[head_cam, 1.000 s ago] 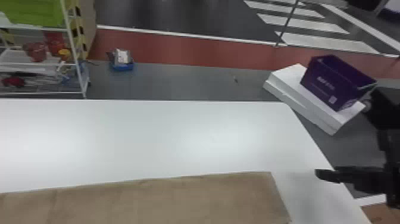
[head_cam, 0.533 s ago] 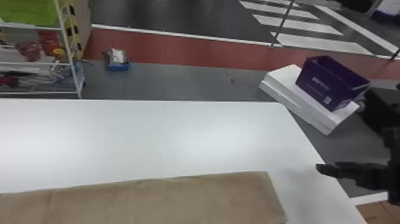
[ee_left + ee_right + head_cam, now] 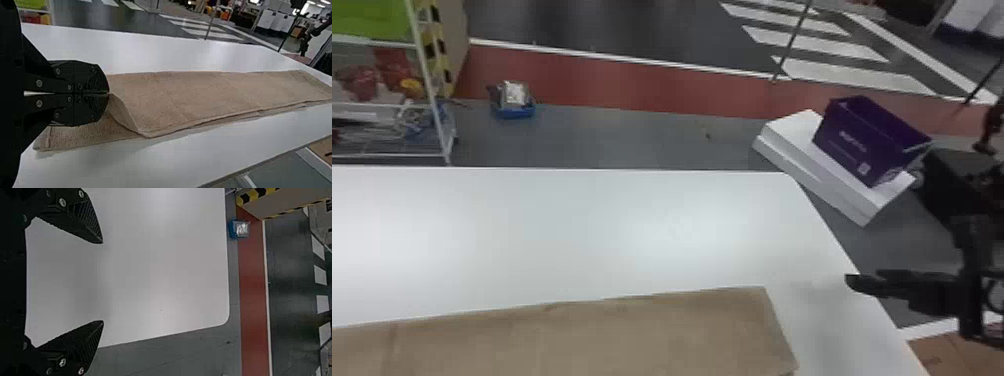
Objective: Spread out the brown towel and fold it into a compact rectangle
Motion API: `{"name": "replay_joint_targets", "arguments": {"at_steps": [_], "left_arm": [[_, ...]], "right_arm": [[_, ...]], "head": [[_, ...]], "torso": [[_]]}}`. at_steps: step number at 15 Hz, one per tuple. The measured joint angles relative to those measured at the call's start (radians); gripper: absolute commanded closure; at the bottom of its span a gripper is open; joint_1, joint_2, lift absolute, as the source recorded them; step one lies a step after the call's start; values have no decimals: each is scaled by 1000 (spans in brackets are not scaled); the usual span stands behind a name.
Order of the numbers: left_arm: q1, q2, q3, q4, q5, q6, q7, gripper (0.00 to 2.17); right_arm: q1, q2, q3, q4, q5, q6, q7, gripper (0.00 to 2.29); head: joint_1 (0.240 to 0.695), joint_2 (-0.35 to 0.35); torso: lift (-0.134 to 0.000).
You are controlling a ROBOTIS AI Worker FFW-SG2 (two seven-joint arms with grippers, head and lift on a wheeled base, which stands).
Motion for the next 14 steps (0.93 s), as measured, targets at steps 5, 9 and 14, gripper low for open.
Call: {"name": "replay_joint_targets", "arguments": {"at_steps": [5, 9, 14], "left_arm": [[-5, 4, -7, 32, -34, -15, 89, -2], [-27, 13, 28, 45, -44, 1, 114, 29], [-31, 24, 57, 51, -127, 5, 104, 33]], "right_arm": [[0, -2, 17, 18, 2, -33, 4, 181], [3, -2, 20, 34, 3, -50, 15, 181], [2, -6, 30, 56, 2, -90, 15, 181]], "head": [[695, -326], [695, -292], [695, -275]], "torso": [[-124], [-124], [-124]]}}
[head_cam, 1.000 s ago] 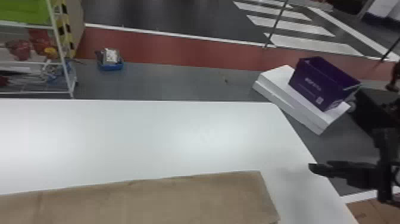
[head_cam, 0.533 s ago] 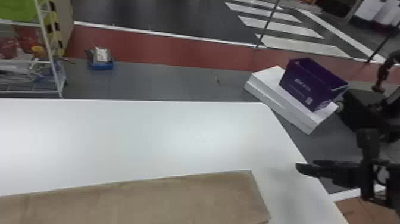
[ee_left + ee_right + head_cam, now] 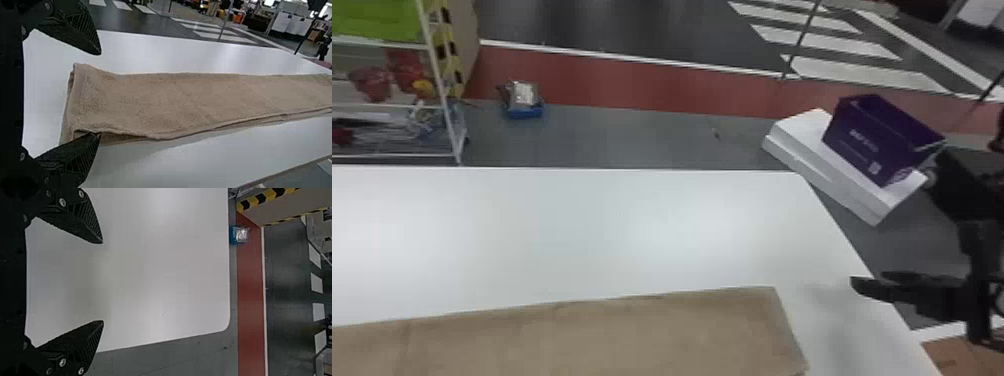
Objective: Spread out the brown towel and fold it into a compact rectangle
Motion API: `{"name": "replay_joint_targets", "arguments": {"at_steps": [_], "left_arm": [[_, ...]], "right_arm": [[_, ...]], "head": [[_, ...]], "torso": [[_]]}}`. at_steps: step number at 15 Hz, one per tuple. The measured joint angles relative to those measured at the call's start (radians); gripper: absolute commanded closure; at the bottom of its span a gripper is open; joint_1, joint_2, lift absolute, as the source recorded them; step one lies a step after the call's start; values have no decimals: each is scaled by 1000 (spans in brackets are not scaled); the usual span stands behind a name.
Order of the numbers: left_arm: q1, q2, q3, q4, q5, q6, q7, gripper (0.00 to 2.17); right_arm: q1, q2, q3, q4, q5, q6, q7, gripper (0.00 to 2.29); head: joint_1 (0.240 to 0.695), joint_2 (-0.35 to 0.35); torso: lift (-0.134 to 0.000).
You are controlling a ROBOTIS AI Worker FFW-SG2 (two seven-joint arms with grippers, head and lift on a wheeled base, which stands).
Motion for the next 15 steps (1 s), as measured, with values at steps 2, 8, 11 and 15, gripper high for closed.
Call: {"name": "replay_joint_targets", "arguments": {"at_steps": [2, 8, 11, 15], "left_arm": [[-5, 5, 17, 0, -11, 11, -1, 29], [-21, 19, 48, -17, 297, 634, 136, 22], [33, -35, 1, -179, 475, 1166, 240, 19], [63, -68, -47, -243, 621, 1498, 321, 19]], "right_arm": [[-3, -1, -1, 0, -1, 0, 1, 181], [-11, -11, -27, -4, -14, 5, 3, 181], [-12, -10, -25, -4, -14, 6, 3, 181], [-12, -10, -23, -2, -10, 5, 3, 181]], "head": [[695, -260], [695, -99], [695, -11], [695, -10]], "torso": [[-124], [-124], [-124], [-124]]}}
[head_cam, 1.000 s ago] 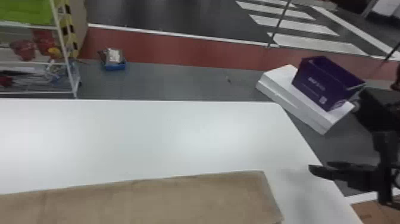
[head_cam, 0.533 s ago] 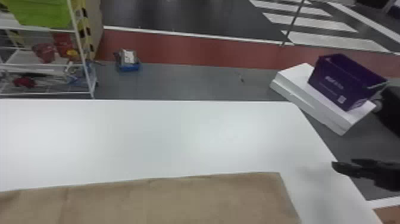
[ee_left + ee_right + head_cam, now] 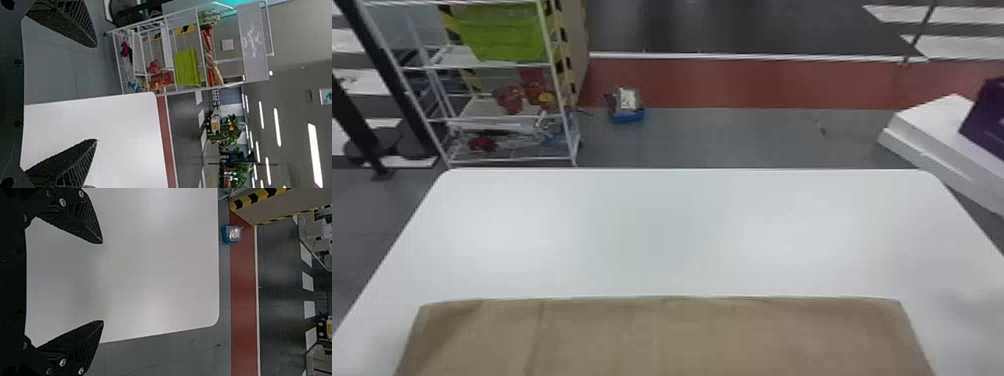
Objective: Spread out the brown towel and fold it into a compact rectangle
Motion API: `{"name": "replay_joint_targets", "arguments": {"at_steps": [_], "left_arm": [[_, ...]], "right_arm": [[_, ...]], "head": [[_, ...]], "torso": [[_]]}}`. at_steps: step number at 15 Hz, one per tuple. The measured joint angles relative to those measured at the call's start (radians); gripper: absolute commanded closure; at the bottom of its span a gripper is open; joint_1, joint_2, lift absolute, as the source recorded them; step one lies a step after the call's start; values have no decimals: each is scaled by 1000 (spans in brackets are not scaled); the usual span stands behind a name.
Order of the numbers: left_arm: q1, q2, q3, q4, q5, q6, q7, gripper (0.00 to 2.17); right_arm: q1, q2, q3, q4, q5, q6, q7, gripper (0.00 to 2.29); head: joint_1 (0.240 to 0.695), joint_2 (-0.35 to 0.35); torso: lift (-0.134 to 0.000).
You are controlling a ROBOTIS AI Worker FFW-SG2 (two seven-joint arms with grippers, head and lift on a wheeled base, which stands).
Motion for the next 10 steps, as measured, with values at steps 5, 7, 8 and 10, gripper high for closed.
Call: {"name": "replay_joint_targets", "arguments": {"at_steps": [5, 7, 8, 10], "left_arm": [[73, -40, -29, -111, 104, 350, 13, 76], [77, -41, -32, -122, 103, 439, 41, 73], [77, -41, -37, -127, 92, 462, 61, 73], [77, -41, -40, -130, 73, 465, 93, 73]], "right_arm": [[4, -5, -5, 5, 1, -13, 0, 181], [10, -10, -5, 16, 3, -27, 0, 181], [11, -21, 0, 24, 7, -30, 0, 181], [10, -41, 11, 34, 12, -38, 4, 178]], "head": [[695, -76], [695, -90], [695, -93], [695, -89]], "torso": [[-124], [-124], [-124], [-124]]}}
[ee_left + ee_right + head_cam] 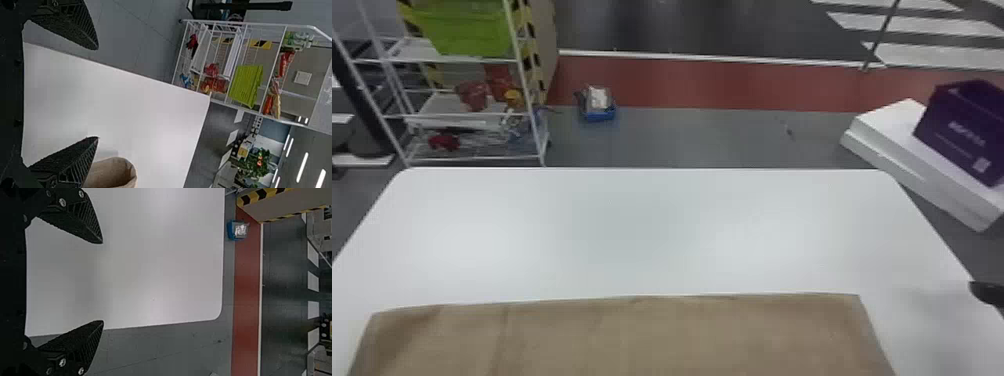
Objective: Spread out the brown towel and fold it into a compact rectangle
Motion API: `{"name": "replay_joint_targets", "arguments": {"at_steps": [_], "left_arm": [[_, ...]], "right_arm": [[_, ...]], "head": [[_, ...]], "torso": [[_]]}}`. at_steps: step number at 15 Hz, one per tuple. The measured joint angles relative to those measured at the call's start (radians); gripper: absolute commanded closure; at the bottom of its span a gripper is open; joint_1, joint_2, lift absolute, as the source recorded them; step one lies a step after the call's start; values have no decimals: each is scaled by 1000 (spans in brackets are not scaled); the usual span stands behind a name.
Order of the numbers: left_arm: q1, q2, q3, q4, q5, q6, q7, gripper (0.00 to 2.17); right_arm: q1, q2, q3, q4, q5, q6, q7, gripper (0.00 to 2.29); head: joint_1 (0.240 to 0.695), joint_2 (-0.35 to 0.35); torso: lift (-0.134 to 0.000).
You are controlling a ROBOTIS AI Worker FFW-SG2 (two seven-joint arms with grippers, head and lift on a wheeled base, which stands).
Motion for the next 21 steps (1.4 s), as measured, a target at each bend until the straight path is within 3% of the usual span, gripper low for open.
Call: {"name": "replay_joint_targets", "arguments": {"at_steps": [7, 10, 12, 17, 21], "left_arm": [[-1, 0, 4, -94, -3, 141, 36, 100], [2, 0, -18, -121, -6, 142, 94, 103], [4, 0, -34, -116, -22, 134, 81, 103], [8, 0, -75, -82, -131, 108, 13, 144], [24, 0, -112, -78, -149, 97, 18, 144]], "right_arm": [[-94, -18, -22, 11, -1, 60, 7, 178], [-173, 4, -23, 26, -9, 86, 7, 178], [-212, 13, -29, 29, -5, 97, 7, 178], [-264, -2, -56, 19, -15, 177, 20, 178], [-301, -4, -86, 71, -58, 121, 6, 178]], "head": [[695, -106], [695, -94], [695, -98], [695, -132], [695, -175]], "torso": [[-124], [-124], [-124], [-124], [-124]]}}
